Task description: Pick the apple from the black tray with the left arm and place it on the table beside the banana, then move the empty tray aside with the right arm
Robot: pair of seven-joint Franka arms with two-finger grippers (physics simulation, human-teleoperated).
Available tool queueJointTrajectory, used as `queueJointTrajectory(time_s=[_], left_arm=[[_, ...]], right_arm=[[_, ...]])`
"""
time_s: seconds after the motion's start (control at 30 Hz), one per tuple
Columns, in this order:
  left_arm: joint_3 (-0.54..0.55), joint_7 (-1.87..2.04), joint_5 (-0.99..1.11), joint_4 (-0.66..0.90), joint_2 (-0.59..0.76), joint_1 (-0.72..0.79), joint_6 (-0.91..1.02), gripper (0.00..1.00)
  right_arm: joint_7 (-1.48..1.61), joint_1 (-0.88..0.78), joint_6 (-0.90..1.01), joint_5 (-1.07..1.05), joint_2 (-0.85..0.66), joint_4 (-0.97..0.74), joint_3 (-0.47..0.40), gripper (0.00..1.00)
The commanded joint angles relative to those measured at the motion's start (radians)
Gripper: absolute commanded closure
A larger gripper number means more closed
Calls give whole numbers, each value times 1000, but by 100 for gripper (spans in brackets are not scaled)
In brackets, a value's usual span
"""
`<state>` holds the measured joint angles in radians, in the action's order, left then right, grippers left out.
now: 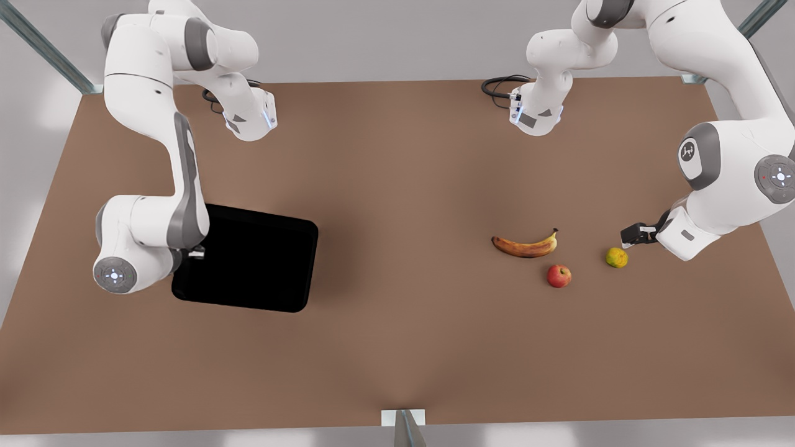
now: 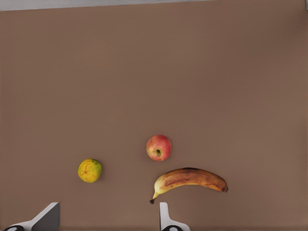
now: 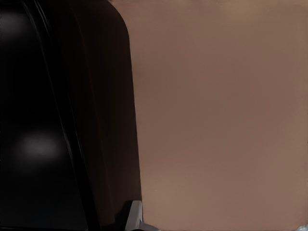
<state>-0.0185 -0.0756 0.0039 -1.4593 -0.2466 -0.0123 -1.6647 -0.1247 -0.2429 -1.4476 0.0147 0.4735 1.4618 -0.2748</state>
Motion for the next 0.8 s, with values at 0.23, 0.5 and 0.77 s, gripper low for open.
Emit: queueJointTrajectory(time_s=[0.23, 0.5, 0.77], left_arm=[[0, 2, 1, 0, 1, 0, 0, 0], [0, 2, 1, 0, 1, 0, 0, 0], [0, 2, 1, 0, 1, 2, 0, 0]], right_arm=[[855, 5, -341, -114, 151, 6, -112, 100], [863, 28, -453, -171, 281, 8, -116, 100], [875, 43, -476, -170, 324, 3, -119, 87]])
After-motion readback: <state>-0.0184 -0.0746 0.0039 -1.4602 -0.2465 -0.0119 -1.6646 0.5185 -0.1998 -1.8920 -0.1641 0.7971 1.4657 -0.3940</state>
